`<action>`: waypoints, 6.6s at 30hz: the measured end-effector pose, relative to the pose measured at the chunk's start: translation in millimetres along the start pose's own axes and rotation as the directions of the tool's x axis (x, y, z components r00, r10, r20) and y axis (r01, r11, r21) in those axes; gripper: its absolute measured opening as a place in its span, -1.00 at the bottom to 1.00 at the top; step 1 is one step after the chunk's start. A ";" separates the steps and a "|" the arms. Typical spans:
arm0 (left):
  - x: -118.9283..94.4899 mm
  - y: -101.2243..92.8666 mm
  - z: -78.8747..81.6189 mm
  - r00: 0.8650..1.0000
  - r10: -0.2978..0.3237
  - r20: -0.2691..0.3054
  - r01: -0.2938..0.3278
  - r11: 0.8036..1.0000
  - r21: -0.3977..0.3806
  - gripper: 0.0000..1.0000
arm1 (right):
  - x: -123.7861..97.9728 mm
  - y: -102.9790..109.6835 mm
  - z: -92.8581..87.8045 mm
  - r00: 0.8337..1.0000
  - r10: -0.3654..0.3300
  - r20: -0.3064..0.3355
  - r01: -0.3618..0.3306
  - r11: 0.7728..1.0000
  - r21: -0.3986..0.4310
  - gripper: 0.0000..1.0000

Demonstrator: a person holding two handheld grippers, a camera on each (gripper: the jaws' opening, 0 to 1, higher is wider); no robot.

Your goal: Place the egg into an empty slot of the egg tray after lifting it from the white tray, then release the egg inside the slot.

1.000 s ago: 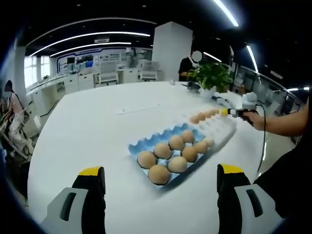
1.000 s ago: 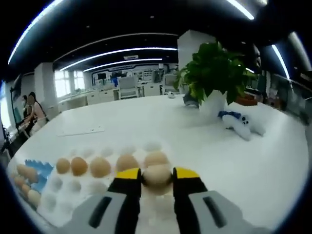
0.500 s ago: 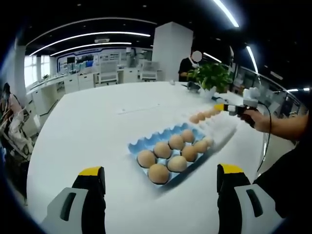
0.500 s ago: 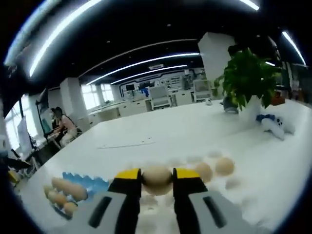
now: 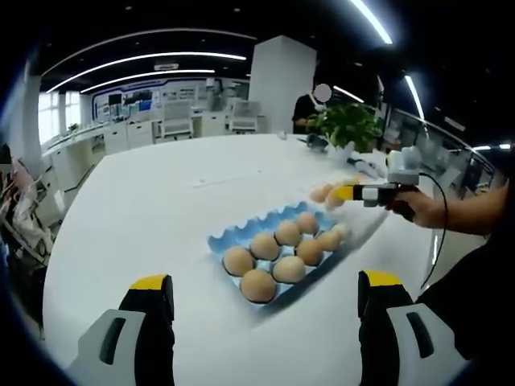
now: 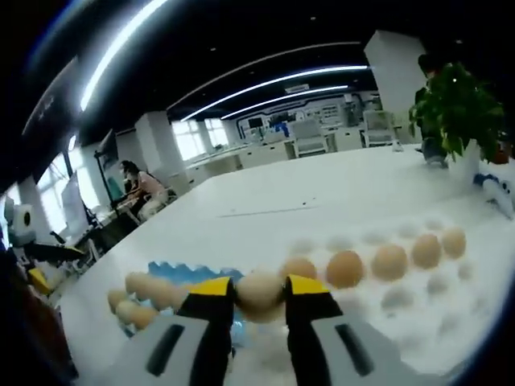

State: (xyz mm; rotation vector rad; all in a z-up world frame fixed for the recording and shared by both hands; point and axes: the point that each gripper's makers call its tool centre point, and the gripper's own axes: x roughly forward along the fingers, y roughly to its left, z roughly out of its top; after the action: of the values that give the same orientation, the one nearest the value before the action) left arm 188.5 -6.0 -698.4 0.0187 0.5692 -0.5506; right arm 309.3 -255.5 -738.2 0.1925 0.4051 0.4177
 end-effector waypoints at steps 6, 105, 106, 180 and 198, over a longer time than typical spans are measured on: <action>-0.7 1.8 -1.5 1.000 0.005 -0.001 -0.005 1.000 -0.005 0.91 | 12.6 14.1 -12.7 0.998 0.054 -0.044 -0.056 0.998 -0.040 -0.50; 1.7 2.9 -2.2 1.000 0.006 -0.005 -0.006 1.000 -0.021 0.90 | 49.7 -49.0 -13.3 0.982 -0.137 -0.126 0.098 0.956 -0.276 -0.48; 1.9 2.3 -1.0 1.000 0.005 -0.003 -0.005 1.000 -0.017 0.90 | 50.2 -47.6 -13.5 0.984 -0.131 -0.122 0.097 0.963 -0.252 -0.49; -3.5 18.0 -10.6 1.000 0.026 0.004 -0.026 0.998 -0.054 0.90 | 132.1 197.6 -36.8 0.900 0.365 -0.239 -0.415 0.885 -0.211 -0.49; -4.4 20.7 -9.4 0.999 0.032 0.008 -0.031 0.998 -0.055 0.90 | 133.2 199.2 -51.0 0.881 0.376 -0.289 -0.438 0.878 -0.193 -0.48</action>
State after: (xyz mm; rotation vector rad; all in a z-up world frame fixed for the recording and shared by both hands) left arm 190.9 15.5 -706.8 -0.0264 0.5741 -0.5040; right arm 328.7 -14.5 -777.3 -0.0278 0.5501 0.9155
